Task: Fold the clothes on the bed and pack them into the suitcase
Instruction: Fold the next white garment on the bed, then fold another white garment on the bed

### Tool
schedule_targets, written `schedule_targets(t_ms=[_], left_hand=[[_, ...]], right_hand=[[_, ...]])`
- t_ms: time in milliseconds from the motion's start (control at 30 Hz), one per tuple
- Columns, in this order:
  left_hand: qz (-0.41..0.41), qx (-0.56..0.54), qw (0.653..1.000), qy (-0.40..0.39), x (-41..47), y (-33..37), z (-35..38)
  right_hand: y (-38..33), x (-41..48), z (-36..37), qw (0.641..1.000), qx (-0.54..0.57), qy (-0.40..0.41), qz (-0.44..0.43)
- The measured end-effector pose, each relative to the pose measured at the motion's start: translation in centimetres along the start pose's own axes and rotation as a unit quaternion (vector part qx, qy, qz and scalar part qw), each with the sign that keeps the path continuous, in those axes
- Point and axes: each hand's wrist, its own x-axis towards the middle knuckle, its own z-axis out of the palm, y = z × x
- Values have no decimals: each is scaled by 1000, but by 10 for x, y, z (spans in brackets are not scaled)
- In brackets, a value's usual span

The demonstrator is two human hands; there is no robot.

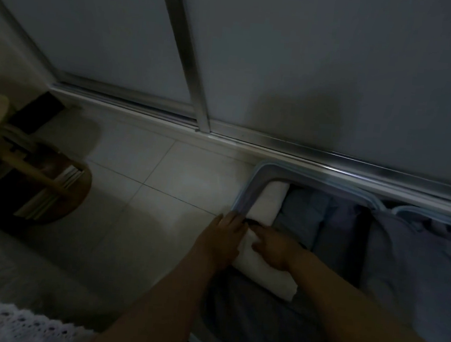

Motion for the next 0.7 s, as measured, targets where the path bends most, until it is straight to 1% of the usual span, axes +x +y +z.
schedule_targets(t_ms=[33,67,133,200,267,333,367,400,467,533,567,600,667,700], left_hand=[[20,8,1000,15,1,2,-1],[39,8,999,30,1,2,1],[70,8,997,39,3,4,4],[84,28,996,30,6,4,14],[81,49,996,4,5,3,25],[58,53,996,-32,6,3,34],[52,58,996,-33,8,5,37],[52,63,996,-20,9,6,38],[61,47,997,19,13,6,39],[44,6,997,55,16,10,37],[36,-15,997,60,16,10,39],[30,-32,998,50,15,11,40],[8,-26,999,-30,16,12,41],[-7,-18,998,-52,19,12,40]], right_hand=[[-1,1,2,999,-33,22,-7],[-2,1,5,994,-79,72,-16],[-3,-2,12,968,-154,196,-16],[2,-12,24,953,-174,248,-16],[14,-25,44,959,-156,232,-50],[29,-34,61,967,-182,169,-64],[36,-35,64,966,-204,151,-52],[40,-33,64,964,-221,145,-40],[40,-27,56,970,-213,112,-18],[40,-21,51,977,-186,99,-21],[41,-20,51,980,-174,95,-30],[42,-19,54,980,-164,102,-40],[42,-19,55,983,-142,109,-43],[41,-18,53,985,-132,105,-36]])
